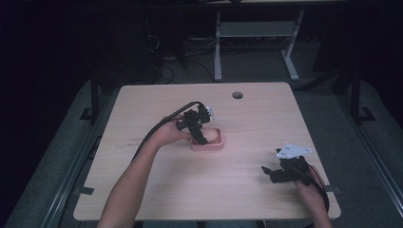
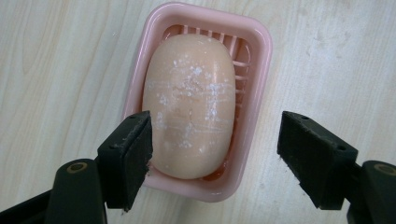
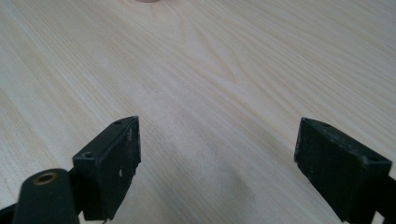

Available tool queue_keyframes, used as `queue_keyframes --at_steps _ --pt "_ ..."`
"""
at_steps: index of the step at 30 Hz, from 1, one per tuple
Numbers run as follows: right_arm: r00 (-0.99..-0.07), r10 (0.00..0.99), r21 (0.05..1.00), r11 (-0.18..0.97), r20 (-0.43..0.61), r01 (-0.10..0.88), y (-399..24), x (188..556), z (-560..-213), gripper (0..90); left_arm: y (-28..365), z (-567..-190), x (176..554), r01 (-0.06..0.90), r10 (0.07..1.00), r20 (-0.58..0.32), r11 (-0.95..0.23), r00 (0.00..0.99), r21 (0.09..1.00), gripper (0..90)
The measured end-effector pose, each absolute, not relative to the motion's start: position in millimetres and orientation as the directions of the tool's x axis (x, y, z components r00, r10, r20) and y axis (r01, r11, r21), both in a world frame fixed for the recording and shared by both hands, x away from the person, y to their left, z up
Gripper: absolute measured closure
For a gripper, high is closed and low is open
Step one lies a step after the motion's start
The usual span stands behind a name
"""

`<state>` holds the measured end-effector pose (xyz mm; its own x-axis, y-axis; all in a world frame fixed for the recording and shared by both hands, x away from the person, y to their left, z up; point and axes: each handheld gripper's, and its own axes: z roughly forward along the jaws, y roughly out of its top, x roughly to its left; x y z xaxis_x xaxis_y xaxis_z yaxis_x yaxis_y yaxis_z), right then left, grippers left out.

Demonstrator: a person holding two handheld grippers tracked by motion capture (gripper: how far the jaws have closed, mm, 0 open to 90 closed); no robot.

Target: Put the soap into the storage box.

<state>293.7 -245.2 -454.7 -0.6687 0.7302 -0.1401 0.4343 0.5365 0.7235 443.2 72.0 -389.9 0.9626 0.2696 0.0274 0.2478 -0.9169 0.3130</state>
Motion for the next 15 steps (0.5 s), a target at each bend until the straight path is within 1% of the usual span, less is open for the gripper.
queue_keyframes --at_steps 7,15 --pt "-0.665 0.732 0.724 0.537 -0.144 0.434 -245.3 293.6 -454.6 14.0 76.9 -389.2 435.7 0.248 0.269 0.024 -0.917 0.963 0.313 26.4" --pt "-0.66 0.738 0.724 0.531 -0.14 0.441 -244.6 293.3 -454.7 14.0 87.0 -387.5 427.3 0.259 0.283 0.025 -0.906 0.959 0.336 26.4"
